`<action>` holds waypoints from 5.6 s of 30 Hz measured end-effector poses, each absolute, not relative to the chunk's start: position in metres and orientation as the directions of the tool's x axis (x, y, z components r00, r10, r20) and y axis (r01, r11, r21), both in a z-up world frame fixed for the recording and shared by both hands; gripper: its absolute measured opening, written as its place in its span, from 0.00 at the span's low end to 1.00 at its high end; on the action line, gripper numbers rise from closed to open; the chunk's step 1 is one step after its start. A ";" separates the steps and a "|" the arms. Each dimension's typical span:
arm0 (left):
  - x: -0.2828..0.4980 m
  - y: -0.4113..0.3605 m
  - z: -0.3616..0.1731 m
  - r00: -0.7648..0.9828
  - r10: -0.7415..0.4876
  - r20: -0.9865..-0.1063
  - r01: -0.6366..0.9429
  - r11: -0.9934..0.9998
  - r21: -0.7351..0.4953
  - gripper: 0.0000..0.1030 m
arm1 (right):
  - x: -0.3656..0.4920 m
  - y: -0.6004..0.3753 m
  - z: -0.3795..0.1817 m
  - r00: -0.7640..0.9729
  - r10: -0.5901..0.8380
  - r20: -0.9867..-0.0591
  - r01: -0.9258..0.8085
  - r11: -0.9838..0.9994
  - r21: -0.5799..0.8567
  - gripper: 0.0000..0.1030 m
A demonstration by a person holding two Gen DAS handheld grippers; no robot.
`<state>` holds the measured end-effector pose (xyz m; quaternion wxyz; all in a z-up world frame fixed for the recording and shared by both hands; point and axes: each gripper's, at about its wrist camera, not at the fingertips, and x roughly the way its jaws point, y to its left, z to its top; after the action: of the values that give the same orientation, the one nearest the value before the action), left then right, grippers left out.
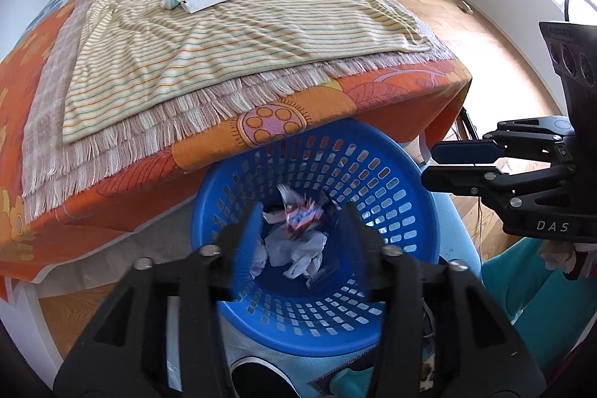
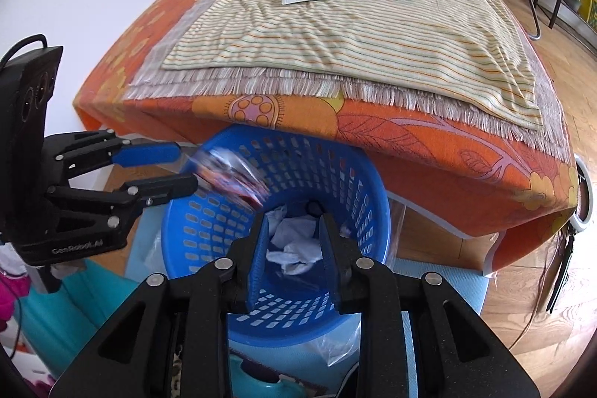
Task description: Collect trash
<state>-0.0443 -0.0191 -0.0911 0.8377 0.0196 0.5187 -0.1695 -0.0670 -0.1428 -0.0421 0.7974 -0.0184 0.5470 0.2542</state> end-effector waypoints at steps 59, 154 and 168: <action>0.188 0.061 -0.054 0.565 -0.160 -0.809 0.038 0.985 -0.168 0.69 | 0.170 -0.155 -0.046 0.308 0.517 -0.798 -0.069 0.849 0.524 0.65; 0.164 0.066 0.011 0.667 -0.161 -0.727 0.108 0.987 -0.119 0.02 | 0.257 -0.131 -0.066 0.246 0.408 -0.879 -0.257 0.902 0.347 0.55; 0.150 0.076 0.020 0.671 -0.164 -0.723 0.096 0.986 -0.135 0.02 | 0.196 -0.122 -0.062 0.141 0.374 -0.917 -0.421 0.861 0.287 0.55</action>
<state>0.1503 0.0760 0.0202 0.9132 -0.0427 0.3991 -0.0710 0.1956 -0.1224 -0.0621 0.7551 -0.0194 0.6002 0.2632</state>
